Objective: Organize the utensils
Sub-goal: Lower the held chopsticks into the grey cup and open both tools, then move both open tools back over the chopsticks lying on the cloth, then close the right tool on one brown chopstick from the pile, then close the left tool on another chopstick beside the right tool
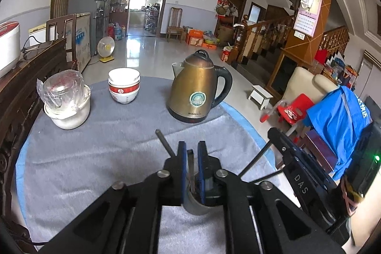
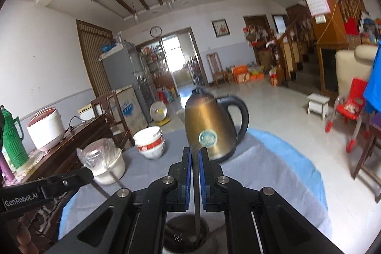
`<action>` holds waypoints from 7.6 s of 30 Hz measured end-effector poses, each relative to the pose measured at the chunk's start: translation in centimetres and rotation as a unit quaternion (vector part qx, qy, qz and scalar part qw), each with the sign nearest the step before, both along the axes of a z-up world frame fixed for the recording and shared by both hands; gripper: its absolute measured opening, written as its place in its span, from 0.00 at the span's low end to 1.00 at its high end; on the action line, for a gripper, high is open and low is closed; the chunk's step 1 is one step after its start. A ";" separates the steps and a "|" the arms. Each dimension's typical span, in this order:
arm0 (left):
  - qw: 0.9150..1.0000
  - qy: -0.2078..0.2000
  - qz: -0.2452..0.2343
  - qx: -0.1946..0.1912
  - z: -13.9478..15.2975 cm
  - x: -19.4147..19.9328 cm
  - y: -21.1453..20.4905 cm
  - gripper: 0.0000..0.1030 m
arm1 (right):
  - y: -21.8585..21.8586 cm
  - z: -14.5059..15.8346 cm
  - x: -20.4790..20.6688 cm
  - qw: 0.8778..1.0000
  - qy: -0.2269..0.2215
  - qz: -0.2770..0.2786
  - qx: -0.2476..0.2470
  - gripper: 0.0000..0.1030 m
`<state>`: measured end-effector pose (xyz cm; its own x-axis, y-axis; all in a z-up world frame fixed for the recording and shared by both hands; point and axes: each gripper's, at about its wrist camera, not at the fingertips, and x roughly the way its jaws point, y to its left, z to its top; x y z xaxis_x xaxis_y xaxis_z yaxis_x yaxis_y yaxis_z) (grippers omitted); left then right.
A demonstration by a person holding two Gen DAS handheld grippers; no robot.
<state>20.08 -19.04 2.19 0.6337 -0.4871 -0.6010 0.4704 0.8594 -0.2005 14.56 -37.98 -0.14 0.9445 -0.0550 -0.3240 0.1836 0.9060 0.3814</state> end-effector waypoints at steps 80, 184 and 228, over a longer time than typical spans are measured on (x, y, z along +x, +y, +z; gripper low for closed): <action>0.969 0.066 0.152 0.183 -12.6 -3.8 14.0 0.71 | 12.1 -10.0 -4.9 0.970 0.163 0.180 0.023 0.41; 0.960 0.165 0.134 0.181 -16.8 -3.1 14.0 0.71 | 9.0 -19.9 -2.5 0.909 0.296 0.199 0.216 0.08; 0.965 0.186 0.094 0.162 -17.9 -1.9 12.7 0.71 | 11.4 -17.0 5.0 0.939 0.299 0.161 0.055 0.14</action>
<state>18.13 -6.37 -15.68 0.4035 -0.1332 -0.9052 0.2475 0.9683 -0.0321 19.60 -26.56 -17.18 0.5544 0.2679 -0.7879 0.1174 0.9121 0.3927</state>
